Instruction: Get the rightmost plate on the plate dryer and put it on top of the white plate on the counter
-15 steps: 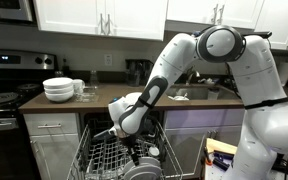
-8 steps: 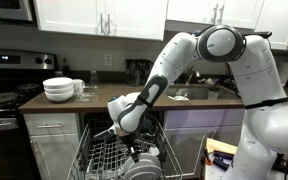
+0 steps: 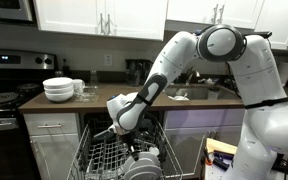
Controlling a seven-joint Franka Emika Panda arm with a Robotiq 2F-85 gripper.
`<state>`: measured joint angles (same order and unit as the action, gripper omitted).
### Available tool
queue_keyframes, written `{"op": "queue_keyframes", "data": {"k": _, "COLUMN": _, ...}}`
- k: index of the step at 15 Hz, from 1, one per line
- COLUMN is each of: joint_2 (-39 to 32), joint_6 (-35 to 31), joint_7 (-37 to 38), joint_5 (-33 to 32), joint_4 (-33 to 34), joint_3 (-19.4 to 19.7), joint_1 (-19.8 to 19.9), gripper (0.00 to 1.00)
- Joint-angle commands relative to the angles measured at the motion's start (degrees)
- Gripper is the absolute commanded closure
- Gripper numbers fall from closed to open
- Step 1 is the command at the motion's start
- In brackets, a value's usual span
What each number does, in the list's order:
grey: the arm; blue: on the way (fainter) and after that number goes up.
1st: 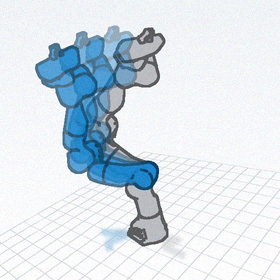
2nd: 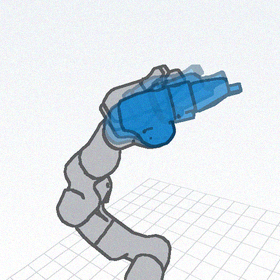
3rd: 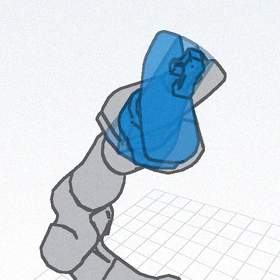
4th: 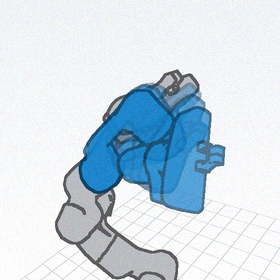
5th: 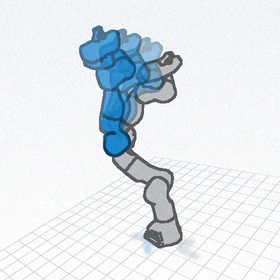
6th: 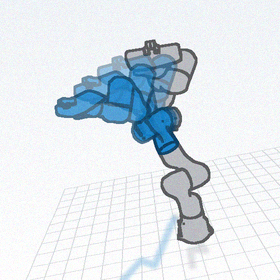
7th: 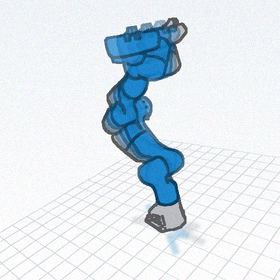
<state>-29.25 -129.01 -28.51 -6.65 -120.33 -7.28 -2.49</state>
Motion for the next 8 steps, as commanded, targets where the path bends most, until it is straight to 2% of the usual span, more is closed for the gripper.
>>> {"op": "queue_keyframes", "data": {"k": 1, "joint_2": 1.43, "joint_6": 2.47, "joint_7": -0.40, "joint_5": 0.75, "joint_4": 0.19, "joint_3": -0.97, "joint_1": 1.04, "gripper": 0.99}}
{"op": "queue_keyframes", "data": {"k": 2, "joint_2": 1.62, "joint_6": 2.73, "joint_7": -0.69, "joint_5": 0.85, "joint_4": 0.15, "joint_3": -1.09, "joint_1": 1.12, "gripper": 0.96}}
{"op": "queue_keyframes", "data": {"k": 8, "joint_2": 5.02, "joint_6": 7.53, "joint_7": -3.95, "joint_5": 3.58, "joint_4": -0.69, "joint_3": -2.59, "joint_1": 3.15, "gripper": 0.97}}
